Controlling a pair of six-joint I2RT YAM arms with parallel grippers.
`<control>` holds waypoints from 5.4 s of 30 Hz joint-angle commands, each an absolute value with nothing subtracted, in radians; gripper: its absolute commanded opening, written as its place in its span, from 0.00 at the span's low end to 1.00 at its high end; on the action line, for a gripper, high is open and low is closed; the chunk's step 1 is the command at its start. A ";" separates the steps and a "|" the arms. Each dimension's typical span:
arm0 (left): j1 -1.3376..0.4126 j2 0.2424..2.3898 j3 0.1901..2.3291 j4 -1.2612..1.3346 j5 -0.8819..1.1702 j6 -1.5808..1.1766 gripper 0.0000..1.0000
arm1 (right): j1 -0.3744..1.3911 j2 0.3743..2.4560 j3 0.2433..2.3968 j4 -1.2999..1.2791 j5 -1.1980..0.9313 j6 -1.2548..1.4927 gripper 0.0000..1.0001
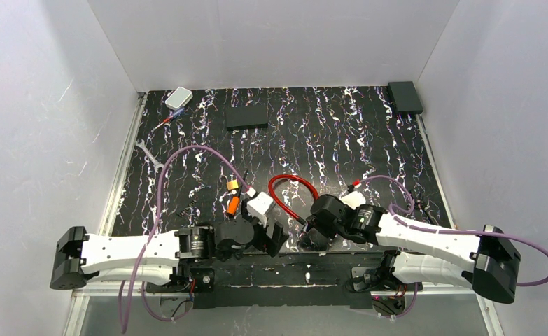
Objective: Unlock with the key
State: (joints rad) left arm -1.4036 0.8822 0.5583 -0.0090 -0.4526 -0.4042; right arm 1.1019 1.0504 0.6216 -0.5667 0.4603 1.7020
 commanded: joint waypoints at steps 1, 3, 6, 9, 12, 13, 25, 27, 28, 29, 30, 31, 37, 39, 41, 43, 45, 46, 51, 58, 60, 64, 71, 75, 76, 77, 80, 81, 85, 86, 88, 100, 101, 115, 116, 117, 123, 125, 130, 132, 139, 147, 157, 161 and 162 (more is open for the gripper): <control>-1.403 0.943 0.636 -0.049 -0.638 -0.811 0.79 | 1.108 1.005 0.621 -0.515 0.532 1.643 0.01; -1.404 0.959 0.647 -0.089 -0.703 -0.973 0.76 | 1.108 0.994 0.615 -0.520 0.543 1.633 0.01; -1.402 0.989 0.654 -0.160 -0.749 -1.207 0.72 | 1.108 0.983 0.600 -0.506 0.553 1.614 0.01; -1.402 1.036 0.660 -0.101 -0.745 -1.221 0.71 | 1.108 0.974 0.595 -0.487 0.550 1.581 0.01; -1.401 1.093 0.692 -0.151 -0.760 -1.290 0.72 | 1.108 0.949 0.602 -0.486 0.554 1.549 0.01; -1.399 1.106 0.689 -0.126 -0.755 -1.294 0.71 | 1.108 0.938 0.599 -0.478 0.552 1.534 0.01; -1.354 1.210 0.645 0.108 -0.699 -1.329 0.63 | 1.108 0.889 0.556 -0.394 0.458 1.535 0.01; -1.347 1.229 0.643 0.139 -0.684 -1.333 0.60 | 1.107 0.886 0.560 -0.390 0.455 1.536 0.01; -1.344 1.237 0.643 0.151 -0.677 -1.339 0.58 | 1.107 0.883 0.561 -0.390 0.454 1.537 0.01; -1.342 1.249 0.643 0.160 -0.673 -1.341 0.57 | 1.108 0.881 0.563 -0.390 0.453 1.537 0.01; -1.339 1.259 0.646 0.169 -0.667 -1.341 0.56 | 1.107 0.879 0.564 -0.393 0.453 1.537 0.01; -1.337 1.269 0.651 0.176 -0.658 -1.337 0.55 | 1.108 0.875 0.564 -0.394 0.453 1.539 0.01; -1.331 1.340 0.678 0.187 -0.616 -1.342 0.47 | 1.108 0.854 0.564 -0.397 0.454 1.552 0.01; -1.330 1.357 0.679 0.191 -0.609 -1.357 0.45 | 1.108 0.847 0.566 -0.396 0.454 1.553 0.01; -1.329 1.368 0.684 0.196 -0.605 -1.354 0.44 | 1.108 0.845 0.568 -0.393 0.454 1.554 0.01; -1.328 1.376 0.692 0.199 -0.605 -1.342 0.42 | 1.108 0.847 0.569 -0.389 0.453 1.552 0.01; -1.327 1.381 0.696 0.201 -0.608 -1.338 0.39 | 1.108 0.852 0.570 -0.379 0.447 1.549 0.01; -1.326 1.383 0.697 0.203 -0.610 -1.338 0.37 | 1.107 0.854 0.569 -0.374 0.443 1.549 0.01; -1.321 1.392 0.701 0.210 -0.620 -1.335 0.26 | 1.108 0.869 0.568 -0.351 0.419 1.544 0.01; -1.315 1.402 0.706 0.230 -0.630 -1.301 0.00 | 1.108 0.872 0.557 -0.347 0.407 1.541 0.01; -1.315 1.397 0.703 0.233 -0.630 -1.300 0.00 | 1.108 0.865 0.555 -0.356 0.411 1.541 0.01; -1.315 1.380 0.694 0.237 -0.636 -1.290 0.00 | 1.108 0.845 0.544 -0.374 0.426 1.545 0.01; -1.315 1.371 0.683 0.247 -0.634 -1.286 0.00 | 1.108 0.863 0.524 -0.375 0.440 1.541 0.01; -1.315 1.350 0.667 0.247 -0.646 -1.278 0.00 | 1.108 0.894 0.516 -0.361 0.422 1.531 0.01; -1.314 1.344 0.663 0.247 -0.650 -1.278 0.00 | 1.108 0.900 0.512 -0.356 0.417 1.531 0.01; -1.315 1.337 0.658 0.247 -0.656 -1.278 0.00 | 1.108 0.905 0.509 -0.349 0.414 1.530 0.01; -1.315 1.324 0.646 0.247 -0.675 -1.278 0.00 | 1.108 0.916 0.503 -0.339 0.410 1.530 0.01; -1.315 1.322 0.643 0.247 -0.679 -1.277 0.00 | 1.108 0.918 0.503 -0.340 0.411 1.528 0.01; -1.314 1.320 0.646 0.247 -0.683 -1.265 0.00 | 1.108 0.921 0.489 -0.353 0.419 1.529 0.01; -1.315 1.321 0.649 0.247 -0.685 -1.263 0.00 | 1.108 0.922 0.485 -0.352 0.418 1.530 0.01; -1.313 1.319 0.648 0.245 -0.691 -1.255 0.00 | 1.108 0.922 0.478 -0.351 0.412 1.531 0.01; -1.305 1.228 0.584 0.245 -0.743 -1.239 0.00 | 1.108 0.958 0.466 -0.320 0.395 1.506 0.01; -1.303 1.218 0.577 0.244 -0.747 -1.247 0.00 | 1.108 0.965 0.466 -0.316 0.391 1.503 0.01; -1.299 1.207 0.564 0.240 -0.723 -1.222 0.00 | 1.108 0.954 0.476 -0.330 0.401 1.469 0.01; -1.298 1.192 0.554 0.241 -0.721 -1.204 0.00 | 1.108 0.948 0.476 -0.335 0.411 1.467 0.01; -1.295 1.171 0.544 0.241 -0.717 -1.188 0.00 | 1.108 0.943 0.478 -0.344 0.423 1.465 0.01; -1.213 1.053 0.459 0.242 -0.532 -1.094 0.00 | 1.098 0.927 0.514 -0.401 0.506 1.428 0.01; -1.168 1.022 0.429 0.242 -0.446 -1.082 0.00 | 1.093 0.933 0.529 -0.421 0.535 1.412 0.01; -1.045 0.977 0.369 0.247 -0.272 -1.052 0.00 | 1.070 0.962 0.558 -0.446 0.610 1.368 0.01; -0.987 0.988 0.372 0.247 -0.194 -1.004 0.00 | 1.049 0.982 0.564 -0.433 0.618 1.347 0.01; -0.810 1.169 0.453 0.259 0.123 -0.978 0.00 | 0.928 1.112 0.583 -0.324 0.533 1.241 0.01; -0.747 1.519 0.689 0.284 0.365 -0.946 0.00 | 0.771 1.278 0.667 -0.290 0.454 1.093 0.01; -0.695 1.722 0.846 0.282 0.503 -0.941 0.06 | 0.679 1.293 0.679 -0.180 0.368 0.857 0.01; -0.687 1.734 0.858 0.281 0.510 -0.891 0.25 | 0.658 1.263 0.667 -0.147 0.328 0.809 0.06; -0.685 1.728 0.859 0.277 0.505 -0.878 0.30 | 0.654 1.259 0.673 -0.150 0.324 0.792 0.11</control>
State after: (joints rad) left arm -0.6895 1.7473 0.8284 0.2844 0.4446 -0.9401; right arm 0.6689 1.3079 0.6563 -0.2462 0.3725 0.8867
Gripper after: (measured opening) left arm 0.225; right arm 0.322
